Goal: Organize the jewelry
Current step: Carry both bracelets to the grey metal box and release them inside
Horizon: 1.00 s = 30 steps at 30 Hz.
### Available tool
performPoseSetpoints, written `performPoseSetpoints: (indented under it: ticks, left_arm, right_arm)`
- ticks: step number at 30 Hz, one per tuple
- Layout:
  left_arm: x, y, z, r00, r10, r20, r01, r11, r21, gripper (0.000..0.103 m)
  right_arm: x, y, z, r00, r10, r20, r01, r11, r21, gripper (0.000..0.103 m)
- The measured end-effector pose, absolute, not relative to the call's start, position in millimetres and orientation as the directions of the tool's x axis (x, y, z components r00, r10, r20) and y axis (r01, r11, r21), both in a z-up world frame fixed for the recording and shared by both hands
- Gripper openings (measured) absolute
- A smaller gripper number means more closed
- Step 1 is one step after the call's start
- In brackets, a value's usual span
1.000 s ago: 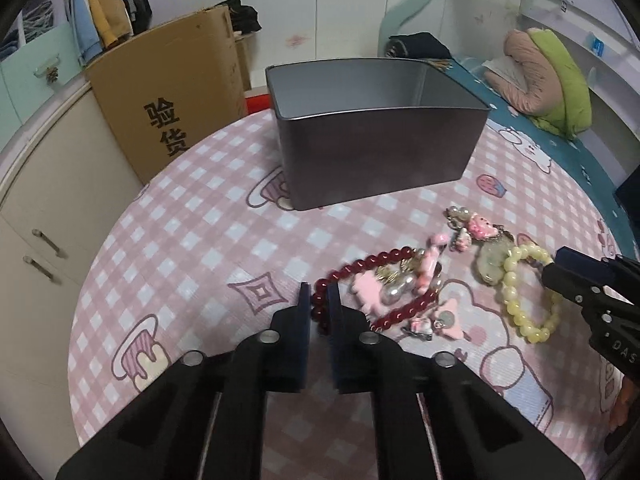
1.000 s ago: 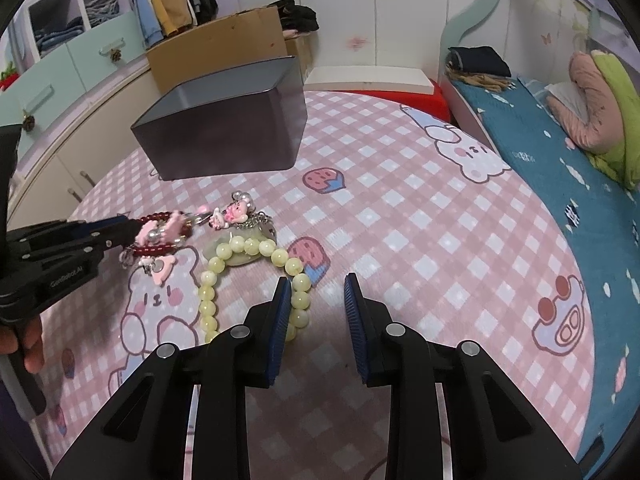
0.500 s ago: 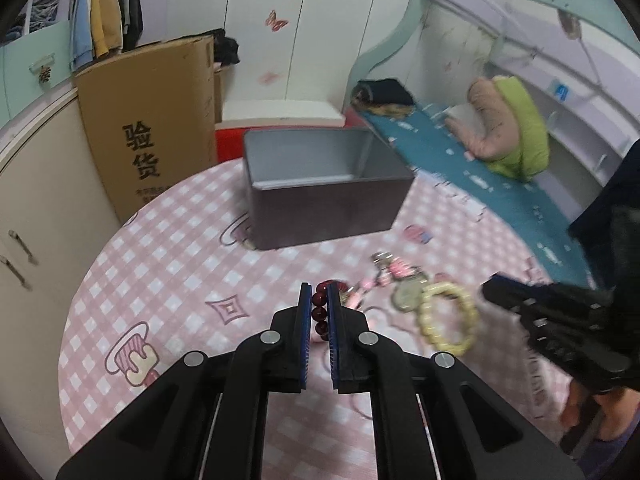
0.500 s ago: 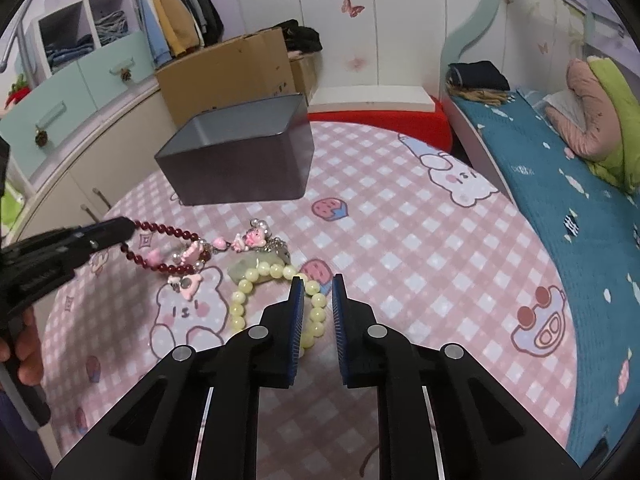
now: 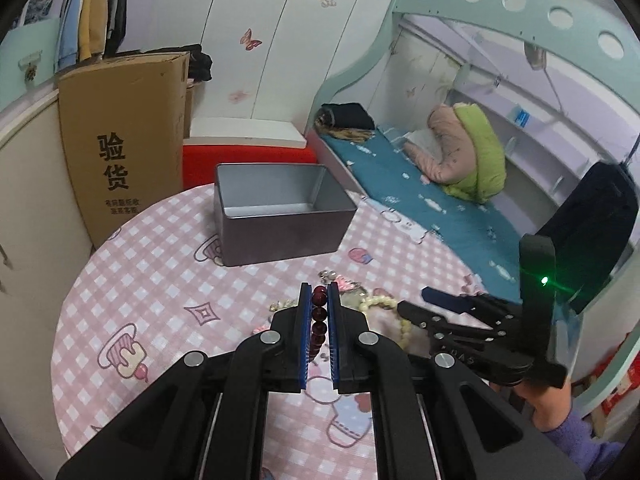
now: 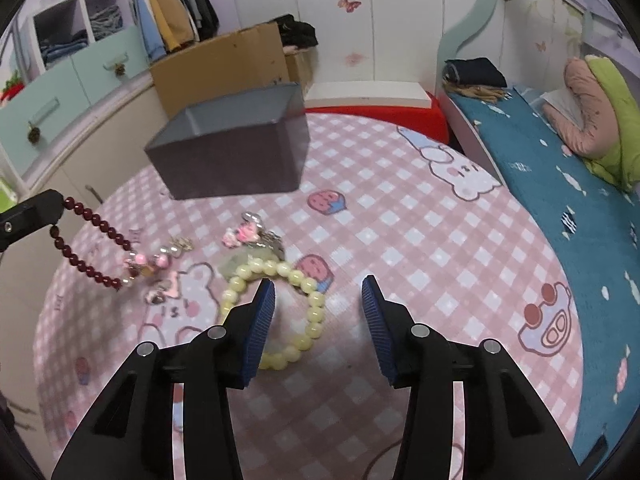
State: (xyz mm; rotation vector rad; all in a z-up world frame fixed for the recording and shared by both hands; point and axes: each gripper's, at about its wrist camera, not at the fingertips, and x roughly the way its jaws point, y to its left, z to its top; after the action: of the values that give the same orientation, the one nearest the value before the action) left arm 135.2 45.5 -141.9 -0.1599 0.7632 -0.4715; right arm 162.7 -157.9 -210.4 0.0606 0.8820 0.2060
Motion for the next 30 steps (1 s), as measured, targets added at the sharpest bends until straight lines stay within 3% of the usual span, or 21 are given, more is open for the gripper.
performPoseSetpoints:
  ticks: [7, 9, 11, 13, 14, 16, 18, 21, 27, 30]
  left_arm:
    - [129, 48, -132, 0.599, -0.573, -0.56, 0.415, 0.82, -0.395, 0.006]
    - [130, 46, -134, 0.618, -0.522, -0.588, 0.39, 0.853, -0.347, 0.006]
    - [137, 50, -144, 0.594, -0.525, -0.61, 0.364, 0.851, -0.378, 0.006]
    - [140, 43, -155, 0.652, -0.307, -0.693, 0.261, 0.949, -0.175, 0.006]
    - [145, 42, -165, 0.624, -0.275, -0.731, 0.245, 0.958, -0.152, 0.006]
    - [147, 49, -170, 0.59, -0.361, -0.722, 0.246, 0.932, -0.264, 0.006]
    - [146, 47, -170, 0.605, -0.321, -0.729, 0.242, 0.946, -0.215, 0.006]
    - [145, 51, -167, 0.602, -0.364, -0.711, 0.252, 0.931, -0.263, 0.006]
    - [131, 56, -148, 0.556, -0.565, -0.609, 0.369, 0.825, -0.428, 0.006]
    - [122, 54, -132, 0.578, -0.589, -0.565, 0.407, 0.808, -0.426, 0.006]
  right_arm:
    - [168, -161, -221, 0.591, 0.19, -0.784, -0.145, 0.981, 0.128, 0.045]
    - [170, -160, -224, 0.584, 0.187, -0.79, -0.146, 0.981, 0.124, 0.045]
    - [170, -160, -225, 0.583, 0.187, -0.791, -0.145, 0.981, 0.126, 0.045]
    - [170, -160, -225, 0.581, 0.188, -0.792, -0.145, 0.981, 0.127, 0.045]
    - [170, -160, -226, 0.58, 0.188, -0.792, -0.145, 0.981, 0.127, 0.045]
    - [170, -160, -226, 0.581, 0.187, -0.792, -0.145, 0.981, 0.125, 0.045]
    - [170, -160, -227, 0.576, 0.187, -0.796, -0.142, 0.982, 0.128, 0.045]
    - [171, -160, -228, 0.57, 0.182, -0.801, -0.142, 0.982, 0.122, 0.045]
    - [173, -158, -231, 0.562, 0.187, -0.806, -0.149, 0.981, 0.123, 0.045]
    - [175, -156, -232, 0.561, 0.184, -0.807, -0.154, 0.981, 0.116, 0.044]
